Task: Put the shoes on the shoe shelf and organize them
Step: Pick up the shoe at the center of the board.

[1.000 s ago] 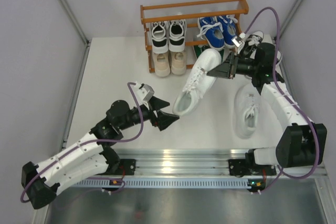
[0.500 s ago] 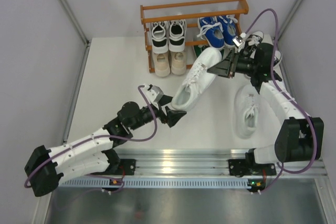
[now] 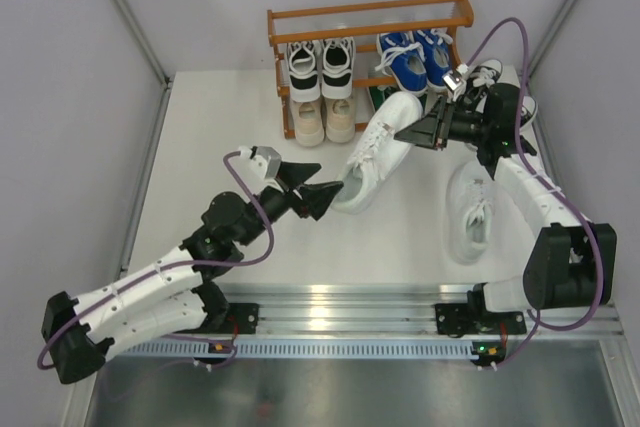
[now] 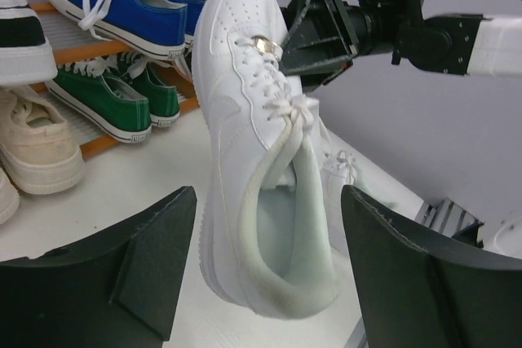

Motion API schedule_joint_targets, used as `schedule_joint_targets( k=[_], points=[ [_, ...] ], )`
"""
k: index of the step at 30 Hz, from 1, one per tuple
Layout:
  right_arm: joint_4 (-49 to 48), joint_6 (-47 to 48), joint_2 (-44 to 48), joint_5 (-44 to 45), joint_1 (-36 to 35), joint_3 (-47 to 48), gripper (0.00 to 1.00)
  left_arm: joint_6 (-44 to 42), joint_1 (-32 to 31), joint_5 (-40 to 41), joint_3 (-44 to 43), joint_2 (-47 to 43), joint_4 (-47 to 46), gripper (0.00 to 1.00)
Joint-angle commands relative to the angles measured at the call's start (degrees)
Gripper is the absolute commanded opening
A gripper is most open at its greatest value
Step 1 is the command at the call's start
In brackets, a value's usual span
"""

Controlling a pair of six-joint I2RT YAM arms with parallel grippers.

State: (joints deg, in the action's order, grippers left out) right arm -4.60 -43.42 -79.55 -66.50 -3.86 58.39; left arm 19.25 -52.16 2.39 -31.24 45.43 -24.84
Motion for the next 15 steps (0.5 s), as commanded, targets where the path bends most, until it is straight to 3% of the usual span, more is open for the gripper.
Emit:
schedule_joint_targets(
  k=[1, 2, 7, 15],
  points=[
    [-2.5, -0.7, 3.4, -1.4, 0.3, 2.1, 0.00, -0.4, -0.1, 4.8, -5.9, 3.4, 4.1, 0.76],
    [-2.3, -0.5, 3.4, -1.1, 0.2, 2.1, 0.00, -1.0, -0.1, 4.4, -6.8, 4.5, 4.6, 0.69],
    [-1.5, 0.2, 4.0, -1.2, 0.2, 2.1, 0.00, -4.0, -0.1, 2.3, -11.1, 10.4, 7.5, 0.58],
    [-1.5, 0.1, 3.6, -1.0, 0.1, 2.5, 0.00, -9.4, -0.1, -2.0, -10.0, 7.9, 8.0, 0.58]
  ],
)
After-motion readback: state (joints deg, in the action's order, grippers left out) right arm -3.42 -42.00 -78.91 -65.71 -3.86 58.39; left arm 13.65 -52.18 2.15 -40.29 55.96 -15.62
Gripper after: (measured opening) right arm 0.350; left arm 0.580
